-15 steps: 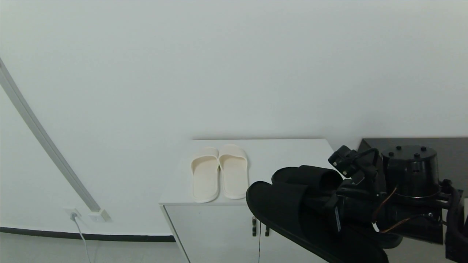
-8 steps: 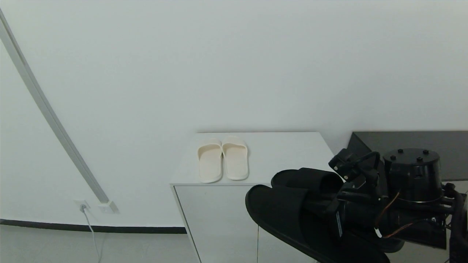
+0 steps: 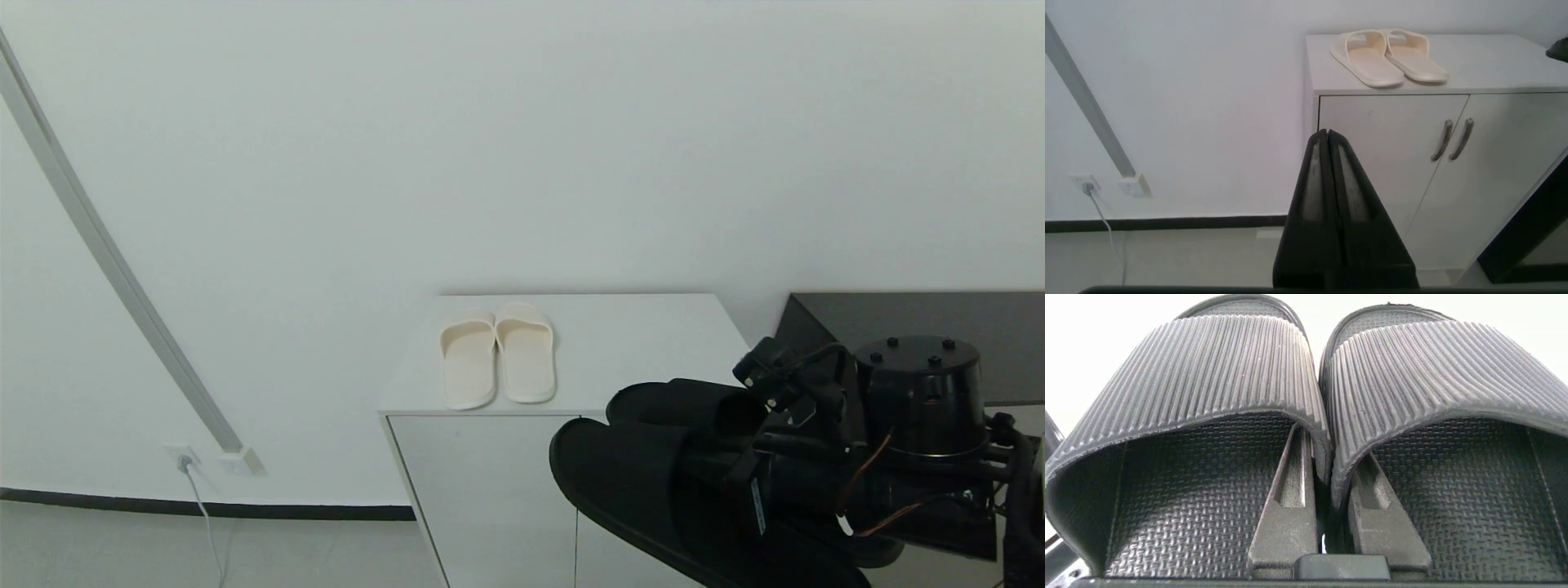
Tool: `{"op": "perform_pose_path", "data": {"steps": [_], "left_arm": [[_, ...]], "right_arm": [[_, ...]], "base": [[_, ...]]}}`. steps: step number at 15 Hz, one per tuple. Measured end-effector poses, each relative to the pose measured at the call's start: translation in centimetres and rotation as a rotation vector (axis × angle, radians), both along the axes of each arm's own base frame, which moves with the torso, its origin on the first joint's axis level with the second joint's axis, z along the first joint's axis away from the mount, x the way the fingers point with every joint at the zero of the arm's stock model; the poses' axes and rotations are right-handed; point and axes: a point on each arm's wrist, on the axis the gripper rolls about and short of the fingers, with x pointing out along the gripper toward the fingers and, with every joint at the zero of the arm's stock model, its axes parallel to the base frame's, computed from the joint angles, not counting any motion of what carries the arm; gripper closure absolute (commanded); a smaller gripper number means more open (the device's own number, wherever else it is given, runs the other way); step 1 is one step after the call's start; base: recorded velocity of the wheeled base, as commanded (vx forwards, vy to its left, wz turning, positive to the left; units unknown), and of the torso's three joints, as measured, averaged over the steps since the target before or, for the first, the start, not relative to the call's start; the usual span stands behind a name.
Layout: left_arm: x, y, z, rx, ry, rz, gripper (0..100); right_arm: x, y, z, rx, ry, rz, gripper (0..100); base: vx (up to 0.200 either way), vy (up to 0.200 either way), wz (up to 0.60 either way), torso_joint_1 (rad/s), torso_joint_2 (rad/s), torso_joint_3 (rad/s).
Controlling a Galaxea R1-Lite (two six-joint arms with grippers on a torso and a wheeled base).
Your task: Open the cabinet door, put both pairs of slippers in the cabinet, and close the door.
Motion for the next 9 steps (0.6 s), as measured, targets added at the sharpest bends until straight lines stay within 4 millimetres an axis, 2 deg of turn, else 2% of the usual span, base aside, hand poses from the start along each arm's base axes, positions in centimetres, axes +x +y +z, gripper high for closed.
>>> {"op": "perform_pose_path", "data": {"steps": [3,4,9], "left_arm": [[0.01,0.0,-0.03,0.001,0.001,-0.002,100],[0.0,-0.01,-0.02,0.0,0.001,-0.003,0],[0.0,-0.01,0.01,-0.001,0.0,-0.002,0]], "right_arm": [[-0.3,0.05,-0.27,-0.007,0.008,0.008,100],[-0.35,0.08,-0.27,-0.008,0.007,0.009,100],[-0.72,0.07,-0.68,-0.019,0.019,0.017,100]], "base": [[0.0,0.0,0.0,-0.142,0.32,0.17],[0.0,0.0,0.0,-0.144,0.34,0.173],[0.0,0.0,0.0,-0.156,0.35,0.198]]}}
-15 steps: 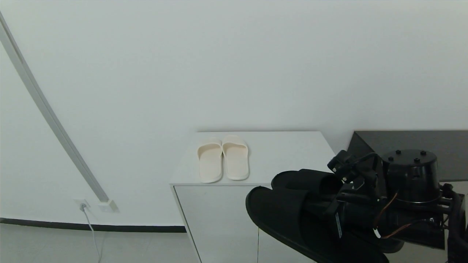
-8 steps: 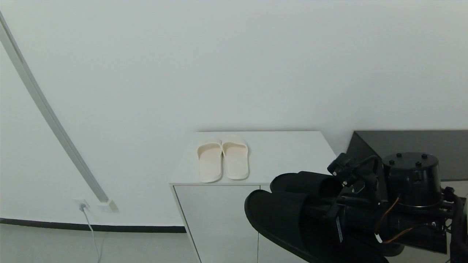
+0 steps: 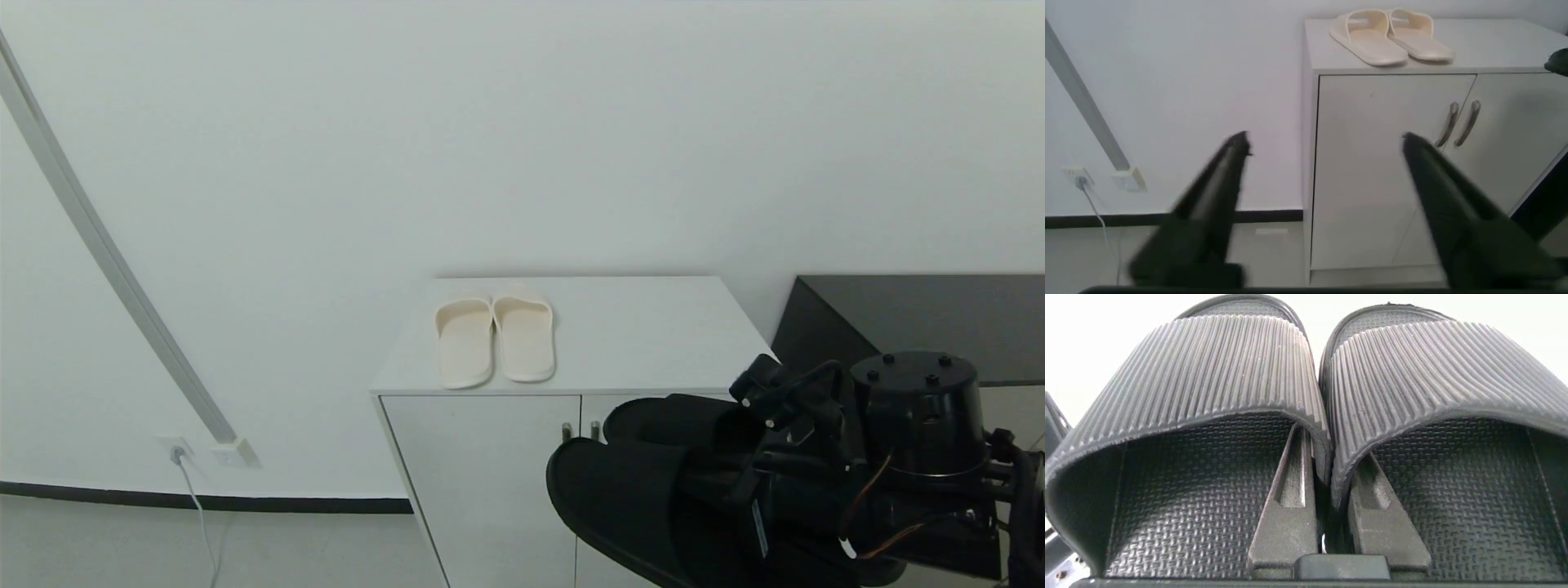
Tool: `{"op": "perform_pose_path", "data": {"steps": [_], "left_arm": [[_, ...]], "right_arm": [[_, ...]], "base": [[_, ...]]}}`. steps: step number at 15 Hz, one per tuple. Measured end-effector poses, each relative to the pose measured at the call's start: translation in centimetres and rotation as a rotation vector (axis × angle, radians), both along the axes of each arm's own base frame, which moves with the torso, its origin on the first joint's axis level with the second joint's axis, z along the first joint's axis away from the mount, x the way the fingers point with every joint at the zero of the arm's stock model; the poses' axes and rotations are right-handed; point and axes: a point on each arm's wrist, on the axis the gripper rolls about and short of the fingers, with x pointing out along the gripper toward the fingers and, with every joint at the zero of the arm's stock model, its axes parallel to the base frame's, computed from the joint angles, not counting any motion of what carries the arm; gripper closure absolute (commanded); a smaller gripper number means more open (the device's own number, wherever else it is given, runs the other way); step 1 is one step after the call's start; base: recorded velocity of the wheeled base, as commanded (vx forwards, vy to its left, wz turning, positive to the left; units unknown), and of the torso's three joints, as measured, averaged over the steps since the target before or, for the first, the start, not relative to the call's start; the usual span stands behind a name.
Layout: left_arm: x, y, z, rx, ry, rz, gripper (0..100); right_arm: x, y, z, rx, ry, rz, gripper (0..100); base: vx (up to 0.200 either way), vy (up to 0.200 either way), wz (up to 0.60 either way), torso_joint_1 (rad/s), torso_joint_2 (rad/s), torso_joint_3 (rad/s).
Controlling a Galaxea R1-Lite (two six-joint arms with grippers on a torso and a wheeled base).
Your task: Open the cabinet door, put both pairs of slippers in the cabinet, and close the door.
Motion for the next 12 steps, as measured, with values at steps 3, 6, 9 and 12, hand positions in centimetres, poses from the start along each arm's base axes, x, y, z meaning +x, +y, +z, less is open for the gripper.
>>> {"op": "perform_pose_path", "data": {"steps": [3,6,9,12], "left_arm": [[0.0,0.0,0.0,0.004,0.0,0.001,0],[0.0,0.0,0.0,0.005,0.001,0.001,0],[0.0,0.0,0.0,0.004,0.002,0.002,0],[0.0,0.0,-0.1,0.003,0.002,0.001,0]], "right_arm": [[-0.1,0.0,-0.3,-0.035,-0.028,0.024,100],[-0.5,0.2,-0.7,-0.055,-0.028,0.048,100],[-0.9,0.5,-0.6,-0.053,-0.031,0.068,100],[-1.2,0.5,-1.0,-0.06,-0.022,0.075,100]], "base": [[0.0,0.0,0.0,-0.162,0.38,0.204],[0.0,0.0,0.0,-0.185,0.43,0.238],[0.0,0.0,0.0,-0.227,0.53,0.31],[0.0,0.0,0.0,-0.22,0.54,0.323]]}}
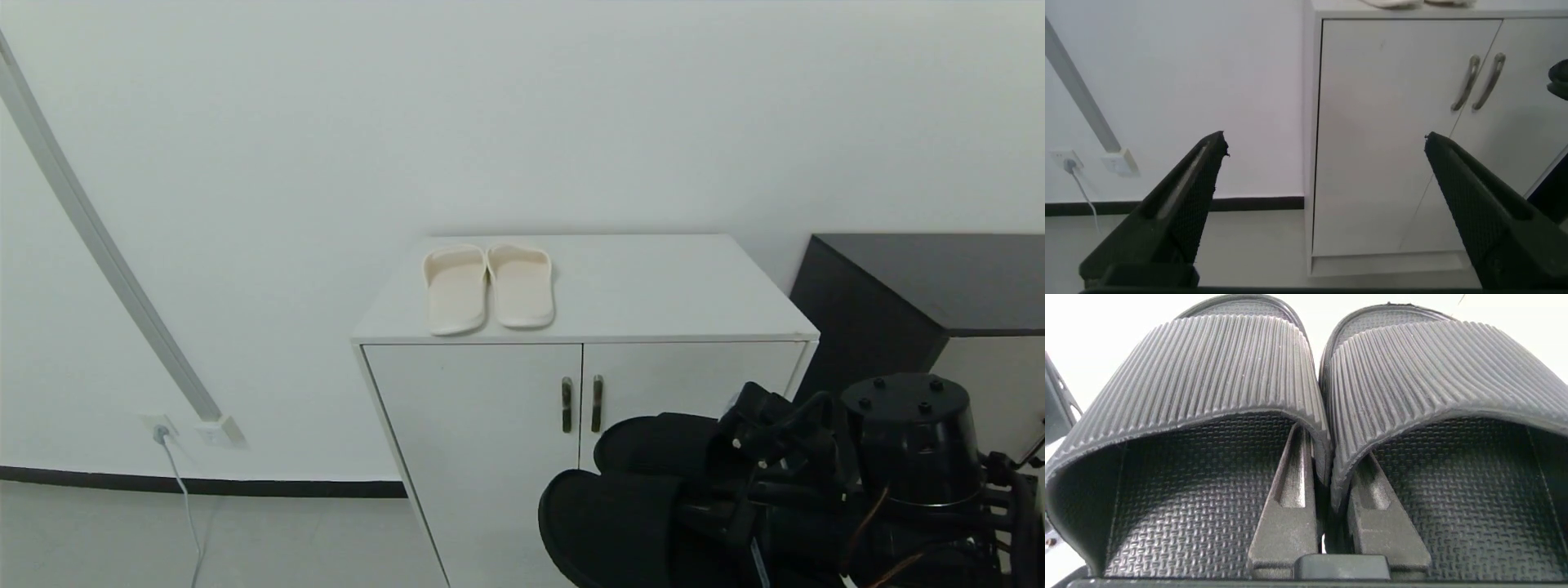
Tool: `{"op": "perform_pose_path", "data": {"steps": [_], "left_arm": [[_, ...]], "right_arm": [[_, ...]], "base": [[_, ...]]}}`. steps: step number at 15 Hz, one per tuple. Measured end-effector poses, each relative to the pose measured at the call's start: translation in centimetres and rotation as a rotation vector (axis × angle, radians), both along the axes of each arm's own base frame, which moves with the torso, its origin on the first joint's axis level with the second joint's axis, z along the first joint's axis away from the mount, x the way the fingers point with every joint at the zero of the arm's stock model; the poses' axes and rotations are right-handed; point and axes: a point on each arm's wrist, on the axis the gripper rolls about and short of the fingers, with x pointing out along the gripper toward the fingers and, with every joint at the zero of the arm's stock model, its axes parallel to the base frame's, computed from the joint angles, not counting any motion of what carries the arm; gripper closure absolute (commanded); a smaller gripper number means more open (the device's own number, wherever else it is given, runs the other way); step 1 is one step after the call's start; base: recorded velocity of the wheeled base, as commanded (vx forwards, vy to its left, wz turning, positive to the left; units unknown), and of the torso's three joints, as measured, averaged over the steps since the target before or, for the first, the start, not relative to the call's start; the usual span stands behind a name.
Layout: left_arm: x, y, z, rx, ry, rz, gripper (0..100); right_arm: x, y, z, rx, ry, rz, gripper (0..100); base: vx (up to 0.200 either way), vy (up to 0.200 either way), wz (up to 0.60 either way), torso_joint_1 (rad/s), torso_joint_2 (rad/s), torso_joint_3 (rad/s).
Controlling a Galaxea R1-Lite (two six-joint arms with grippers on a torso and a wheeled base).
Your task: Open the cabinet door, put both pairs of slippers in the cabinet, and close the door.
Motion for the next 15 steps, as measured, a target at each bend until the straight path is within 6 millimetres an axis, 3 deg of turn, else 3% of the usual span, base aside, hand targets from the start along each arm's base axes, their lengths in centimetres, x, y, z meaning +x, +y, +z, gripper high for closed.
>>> {"op": "perform_pose_path", "data": {"steps": [15], "left_arm": [[-0.01,-0.01,0.06,0.003,-0.002,-0.002,0]], "right_arm": [[-0.68,0.28,-0.48,0.006,0.005,0.022,100]], "base": [[0.0,0.0,0.0,-0.166,0.5,0.326]]}}
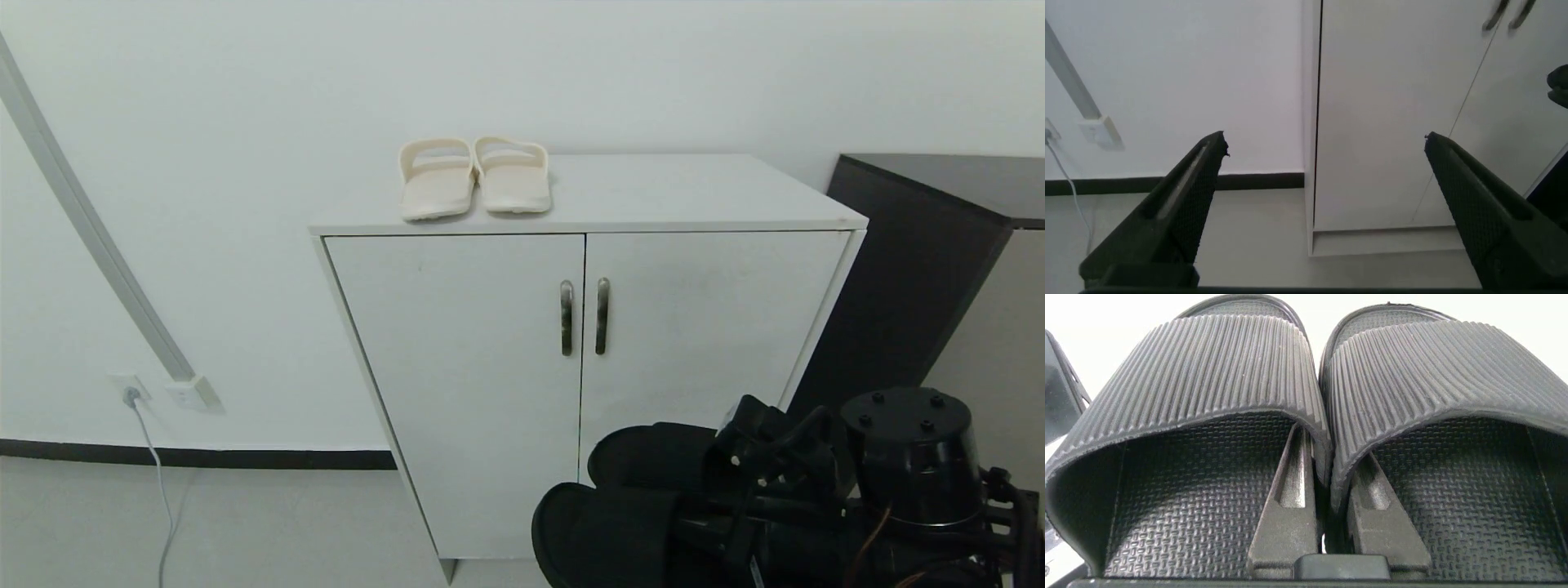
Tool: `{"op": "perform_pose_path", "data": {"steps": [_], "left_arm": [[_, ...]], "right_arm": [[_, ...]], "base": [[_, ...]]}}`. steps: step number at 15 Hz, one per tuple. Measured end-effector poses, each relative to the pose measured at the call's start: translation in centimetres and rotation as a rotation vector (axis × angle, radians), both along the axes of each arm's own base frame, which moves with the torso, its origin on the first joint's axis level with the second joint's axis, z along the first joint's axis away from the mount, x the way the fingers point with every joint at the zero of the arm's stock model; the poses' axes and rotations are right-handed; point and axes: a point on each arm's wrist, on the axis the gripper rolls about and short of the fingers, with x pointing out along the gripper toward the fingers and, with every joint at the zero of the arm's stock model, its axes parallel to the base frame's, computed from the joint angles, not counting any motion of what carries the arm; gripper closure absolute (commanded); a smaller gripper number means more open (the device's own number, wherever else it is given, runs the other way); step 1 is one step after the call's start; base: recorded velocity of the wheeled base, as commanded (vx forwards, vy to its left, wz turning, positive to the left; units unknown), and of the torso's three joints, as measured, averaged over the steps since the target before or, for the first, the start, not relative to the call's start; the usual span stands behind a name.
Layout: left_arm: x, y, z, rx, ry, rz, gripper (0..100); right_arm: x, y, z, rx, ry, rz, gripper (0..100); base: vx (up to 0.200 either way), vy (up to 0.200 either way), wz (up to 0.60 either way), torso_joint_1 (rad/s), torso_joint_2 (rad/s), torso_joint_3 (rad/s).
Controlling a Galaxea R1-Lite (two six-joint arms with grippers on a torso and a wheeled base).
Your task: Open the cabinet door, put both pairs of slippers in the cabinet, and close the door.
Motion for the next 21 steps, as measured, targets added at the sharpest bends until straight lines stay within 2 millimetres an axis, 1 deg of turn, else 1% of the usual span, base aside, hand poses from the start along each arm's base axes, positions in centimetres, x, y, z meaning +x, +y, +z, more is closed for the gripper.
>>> {"op": "perform_pose_path", "data": {"steps": [8,14,15,16,18,19,21], "left_arm": [[0.0,0.0,0.0,0.0,0.001,-0.001,0],[0.0,0.0,0.0,0.003,0.0,0.004,0],[0.0,0.0,0.2,0.01,-0.007,0.005,0],[-0.1,0.0,0.6,0.011,-0.013,0.003,0],[-0.5,0.0,3.3,0.012,-0.067,-0.005,0],[-0.5,0.0,4.5,0.019,-0.067,-0.024,0],[0.4,-0.2,6.3,0.031,-0.031,-0.112,0]], "right_arm": [[0.2,0.1,-0.7,-0.014,0.013,-0.002,100],[0.2,0.1,-0.9,-0.007,0.005,-0.001,100],[0.2,0.1,-0.8,-0.001,-0.001,-0.003,100],[0.2,0.1,-0.9,-0.003,0.002,-0.003,100],[0.2,0.0,-0.9,-0.005,0.003,-0.004,100],[0.2,0.0,-1.0,-0.006,0.003,-0.005,100],[0.2,0.0,-1.0,-0.006,0.004,-0.003,100]], "base": [[0.0,0.0,0.0,-0.055,0.43,0.37],[0.0,0.0,0.0,0.0,0.0,0.0],[0.0,0.0,0.0,-0.007,0.14,0.188],[0.0,0.0,0.0,-0.002,0.15,0.1],[0.0,0.0,0.0,-0.002,0.07,0.056],[0.0,0.0,0.0,0.0,0.0,0.0],[0.0,0.0,0.0,0.0,0.0,0.0]]}}
